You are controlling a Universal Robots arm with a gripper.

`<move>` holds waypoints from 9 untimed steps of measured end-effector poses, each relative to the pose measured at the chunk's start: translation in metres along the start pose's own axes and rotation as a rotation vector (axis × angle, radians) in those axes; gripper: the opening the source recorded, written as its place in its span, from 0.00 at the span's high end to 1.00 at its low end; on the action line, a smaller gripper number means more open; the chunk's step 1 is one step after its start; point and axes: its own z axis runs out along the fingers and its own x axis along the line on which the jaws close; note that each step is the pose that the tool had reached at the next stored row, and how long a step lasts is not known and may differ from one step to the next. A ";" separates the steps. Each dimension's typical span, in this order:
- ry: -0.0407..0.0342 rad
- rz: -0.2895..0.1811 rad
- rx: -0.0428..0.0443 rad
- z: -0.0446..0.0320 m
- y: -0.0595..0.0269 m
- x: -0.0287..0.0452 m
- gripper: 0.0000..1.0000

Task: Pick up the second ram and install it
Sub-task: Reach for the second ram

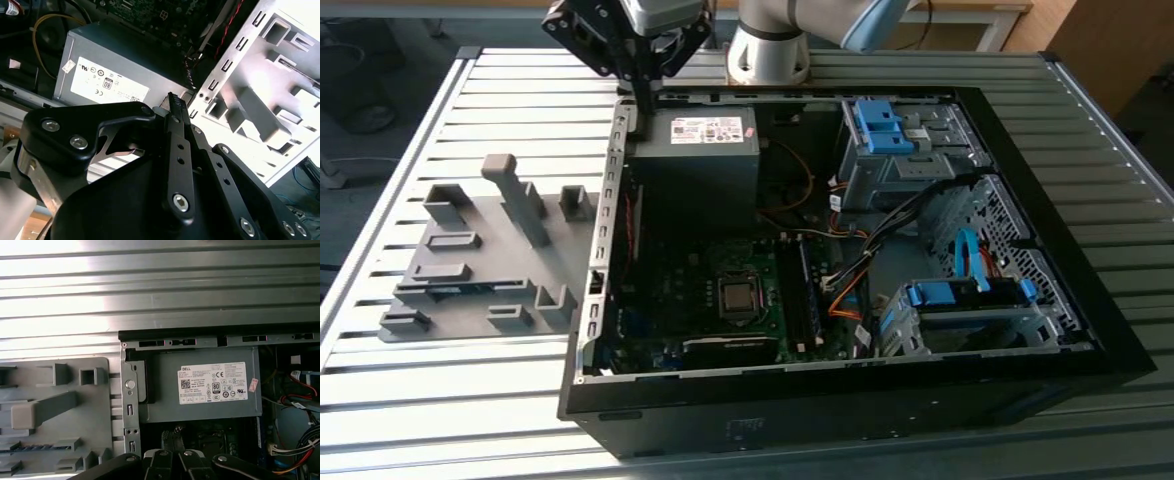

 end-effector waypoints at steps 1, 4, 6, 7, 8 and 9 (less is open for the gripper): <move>0.0001 0.000 0.0000 0.0000 -0.0001 0.0009 0.89; 0.0000 0.000 0.0000 0.0000 -0.0003 0.0042 0.89; 0.0000 0.000 0.0000 0.0000 -0.0005 0.0068 0.89; 0.0000 0.000 -0.0001 0.0000 -0.0006 0.0079 0.89; 0.0000 0.000 0.0000 0.0000 -0.0007 0.0088 0.89; 0.0001 0.000 0.0000 0.0000 -0.0007 0.0099 0.89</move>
